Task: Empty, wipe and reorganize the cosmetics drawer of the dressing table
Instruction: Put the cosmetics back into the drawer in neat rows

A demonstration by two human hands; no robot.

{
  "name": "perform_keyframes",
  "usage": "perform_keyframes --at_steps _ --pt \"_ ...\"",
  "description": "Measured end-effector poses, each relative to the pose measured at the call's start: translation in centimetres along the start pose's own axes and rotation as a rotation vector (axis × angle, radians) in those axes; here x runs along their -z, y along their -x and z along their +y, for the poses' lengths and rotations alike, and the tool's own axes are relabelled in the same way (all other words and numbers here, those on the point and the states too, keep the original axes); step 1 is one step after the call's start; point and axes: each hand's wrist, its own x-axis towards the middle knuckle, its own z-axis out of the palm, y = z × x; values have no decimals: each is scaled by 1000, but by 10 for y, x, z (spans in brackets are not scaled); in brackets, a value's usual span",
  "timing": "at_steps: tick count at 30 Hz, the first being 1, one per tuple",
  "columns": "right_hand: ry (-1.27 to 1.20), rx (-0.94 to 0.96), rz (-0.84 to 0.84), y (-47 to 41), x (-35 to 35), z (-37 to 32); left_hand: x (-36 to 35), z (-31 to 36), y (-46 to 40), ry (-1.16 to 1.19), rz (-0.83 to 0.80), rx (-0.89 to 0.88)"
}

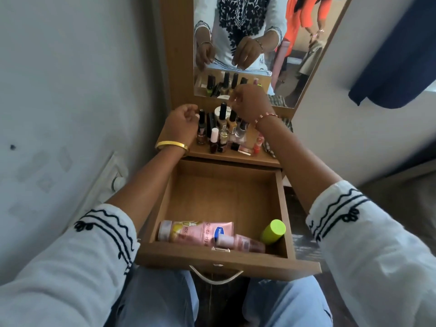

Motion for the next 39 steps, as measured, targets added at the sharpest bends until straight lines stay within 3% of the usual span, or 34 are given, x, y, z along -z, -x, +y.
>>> perform_keyframes --at_steps 10,24,33,39 --pt "215 182 -147 -26 -17 3 -16 -6 -16 -6 -109 -30" --pt "255 135 -226 -31 -11 -2 -17 -4 -17 -64 -45 -104" --pt "186 198 -99 -22 12 -9 -16 27 -11 -213 -74 -359" --pt "173 264 -37 -18 27 -16 -20 45 -16 -149 -121 -360"
